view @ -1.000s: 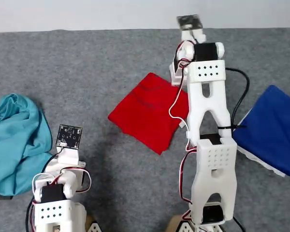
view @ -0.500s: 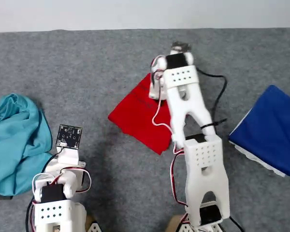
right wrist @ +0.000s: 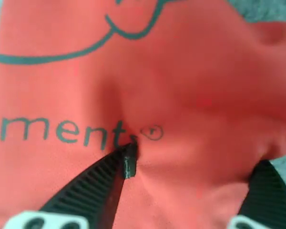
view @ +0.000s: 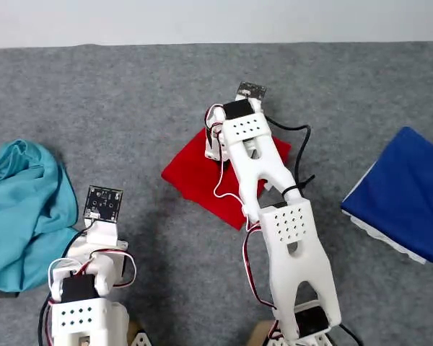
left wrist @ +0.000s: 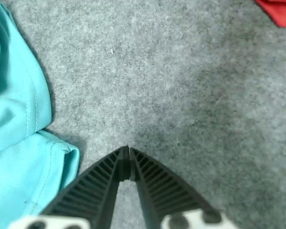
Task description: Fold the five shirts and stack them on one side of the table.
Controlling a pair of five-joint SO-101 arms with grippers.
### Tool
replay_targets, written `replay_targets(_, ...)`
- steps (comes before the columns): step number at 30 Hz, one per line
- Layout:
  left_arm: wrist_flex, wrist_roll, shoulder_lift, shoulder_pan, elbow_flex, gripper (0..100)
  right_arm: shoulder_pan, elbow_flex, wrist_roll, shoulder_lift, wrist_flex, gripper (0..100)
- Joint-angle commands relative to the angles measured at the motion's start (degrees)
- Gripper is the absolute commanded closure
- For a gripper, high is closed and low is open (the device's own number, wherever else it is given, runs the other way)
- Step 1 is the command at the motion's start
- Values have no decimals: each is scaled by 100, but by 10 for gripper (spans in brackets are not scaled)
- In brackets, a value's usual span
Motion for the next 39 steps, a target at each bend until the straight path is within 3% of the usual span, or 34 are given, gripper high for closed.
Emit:
replay_targets(1, -97, 35, -44, 35, -22, 993, -40, -132, 0, 180, 101, 727)
replay_targets(8, -97, 35, -44, 35, -22, 993, 31, -211, 431, 171, 180, 991)
replay_targets(14, -97, 35, -44, 35, -22, 993, 382, -738, 571, 127, 743, 989)
replay_targets(19, -97, 35, -44, 35, -22, 993, 541, -1459, 1697, 40, 1288, 989)
replay_targets(26, -97, 35, -44, 35, -22, 993, 778, -1415, 2198, -752, 1288, 989)
replay_targets(33, -97, 35, -44, 35, -22, 993, 1130, 53, 2338, -2220, 1288, 989)
replay_targets(39, -97, 35, -44, 35, -22, 993, 1771, 1213, 2971, -3556, 1279, 989)
